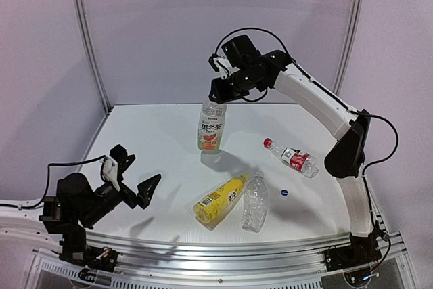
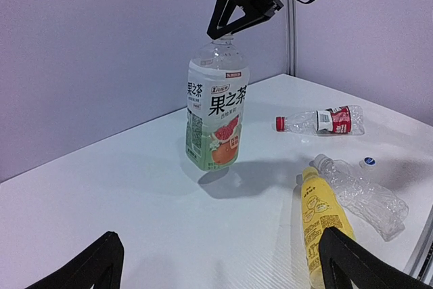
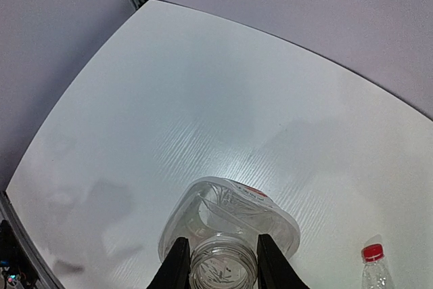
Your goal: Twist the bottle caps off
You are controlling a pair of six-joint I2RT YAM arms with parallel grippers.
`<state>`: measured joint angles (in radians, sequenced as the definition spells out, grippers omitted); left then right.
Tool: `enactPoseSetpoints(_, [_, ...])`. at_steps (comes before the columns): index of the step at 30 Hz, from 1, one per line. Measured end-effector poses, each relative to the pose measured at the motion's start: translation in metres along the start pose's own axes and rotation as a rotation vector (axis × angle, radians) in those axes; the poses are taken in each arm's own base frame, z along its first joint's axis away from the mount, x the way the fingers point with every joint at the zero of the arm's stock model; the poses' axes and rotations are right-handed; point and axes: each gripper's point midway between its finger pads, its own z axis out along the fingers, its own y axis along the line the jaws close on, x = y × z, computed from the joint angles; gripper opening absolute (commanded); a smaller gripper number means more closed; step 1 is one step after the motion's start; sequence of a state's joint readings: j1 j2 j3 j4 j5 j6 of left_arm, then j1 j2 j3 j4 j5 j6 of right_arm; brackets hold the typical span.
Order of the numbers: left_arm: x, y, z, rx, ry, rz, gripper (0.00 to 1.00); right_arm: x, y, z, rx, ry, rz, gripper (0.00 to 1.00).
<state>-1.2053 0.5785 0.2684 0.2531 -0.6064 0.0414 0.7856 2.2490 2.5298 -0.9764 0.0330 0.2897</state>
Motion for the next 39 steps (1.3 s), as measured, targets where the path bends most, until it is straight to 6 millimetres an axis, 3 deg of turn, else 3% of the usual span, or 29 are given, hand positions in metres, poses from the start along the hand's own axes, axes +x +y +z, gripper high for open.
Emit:
enactPoseSetpoints(12, [0.000,0.000,0.000,0.000,0.000,-0.001,0.99,0.009,-0.047,0.023,0.082,0.045,0.106,0.00])
enactPoseSetpoints(21, [-0.001,0.000,0.000,0.000,0.000,-0.006,0.99,0.009,-0.059,0.026,0.086,0.052,0.134,0.02])
enactPoseSetpoints(28, [-0.001,0.000,0.000,0.000,-0.001,-0.008,0.99,0.016,-0.064,0.042,0.083,0.072,0.143,0.07])
enactPoseSetpoints(39, [-0.002,0.000,0.000,0.000,-0.003,-0.010,0.99,0.013,-0.063,0.046,0.040,0.065,0.155,0.35])
